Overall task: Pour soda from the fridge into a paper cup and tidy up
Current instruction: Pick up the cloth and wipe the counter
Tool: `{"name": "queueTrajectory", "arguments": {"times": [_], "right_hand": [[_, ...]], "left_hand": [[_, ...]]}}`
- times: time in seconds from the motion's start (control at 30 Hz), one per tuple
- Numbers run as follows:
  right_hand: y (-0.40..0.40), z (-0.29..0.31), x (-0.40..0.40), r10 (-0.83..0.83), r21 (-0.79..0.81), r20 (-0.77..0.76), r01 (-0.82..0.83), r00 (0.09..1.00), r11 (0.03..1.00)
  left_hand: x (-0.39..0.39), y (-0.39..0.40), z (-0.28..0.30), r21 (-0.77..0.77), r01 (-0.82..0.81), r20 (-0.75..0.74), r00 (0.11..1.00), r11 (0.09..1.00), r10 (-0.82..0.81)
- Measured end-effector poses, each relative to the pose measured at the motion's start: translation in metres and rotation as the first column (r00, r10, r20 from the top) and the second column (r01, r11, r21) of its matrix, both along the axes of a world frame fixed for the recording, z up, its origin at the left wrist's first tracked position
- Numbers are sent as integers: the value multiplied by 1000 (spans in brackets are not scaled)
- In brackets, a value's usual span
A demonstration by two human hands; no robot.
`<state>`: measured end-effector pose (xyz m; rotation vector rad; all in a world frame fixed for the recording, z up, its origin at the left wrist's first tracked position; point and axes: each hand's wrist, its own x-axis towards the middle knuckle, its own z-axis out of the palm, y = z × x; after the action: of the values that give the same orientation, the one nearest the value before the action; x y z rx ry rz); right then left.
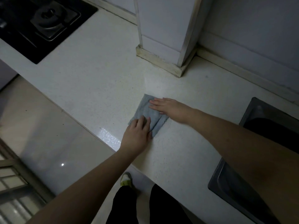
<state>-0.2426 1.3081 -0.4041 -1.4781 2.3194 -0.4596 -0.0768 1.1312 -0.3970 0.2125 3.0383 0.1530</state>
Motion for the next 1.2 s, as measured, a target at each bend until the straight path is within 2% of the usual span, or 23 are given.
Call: {"name": "queueTrajectory", "arguments": {"times": [0.17, 0.23, 0.37, 0.47, 0.6, 0.7, 0.77, 0.9, 1.1, 1.2], "right_hand": [[13, -4, 7, -20, -40, 102, 24, 995, 999], [18, -4, 7, -55, -9, 212, 59, 976, 998], [34, 7, 13, -180, 18, 440, 191, 880, 981], [47, 7, 12, -201, -2, 450, 226, 870, 974], [63, 6, 16, -252, 54, 478, 258, 841, 965], [80, -5, 14, -191, 142, 435, 142, 880, 980], [90, -5, 13, -193, 157, 439, 137, 878, 978], [111, -5, 19, -211, 101, 429, 186, 878, 977], [152, -9, 33, -284, 107, 450, 265, 847, 958], [174, -3, 41, -259, 44, 415, 265, 872, 963]], "left_hand": [[10, 23, 6, -45, 30, 0, 1000, 999, -31], [14, 34, 9, -70, 42, 39, 998, 997, -39], [20, 53, 13, -85, 46, 105, 994, 995, -37], [21, 66, 16, -84, 58, 140, 989, 995, -46], [24, 85, 20, -87, 127, 161, 981, 988, -112], [25, 97, 26, -65, 177, 178, 970, 982, -163], [25, 106, 28, -37, 187, 215, 961, 982, -175], [25, 127, 38, -22, 202, 253, 948, 979, -190], [25, 157, 34, -17, 308, 277, 915, 951, -292], [24, 175, 30, -12, 353, 302, 893, 936, -333]]}}
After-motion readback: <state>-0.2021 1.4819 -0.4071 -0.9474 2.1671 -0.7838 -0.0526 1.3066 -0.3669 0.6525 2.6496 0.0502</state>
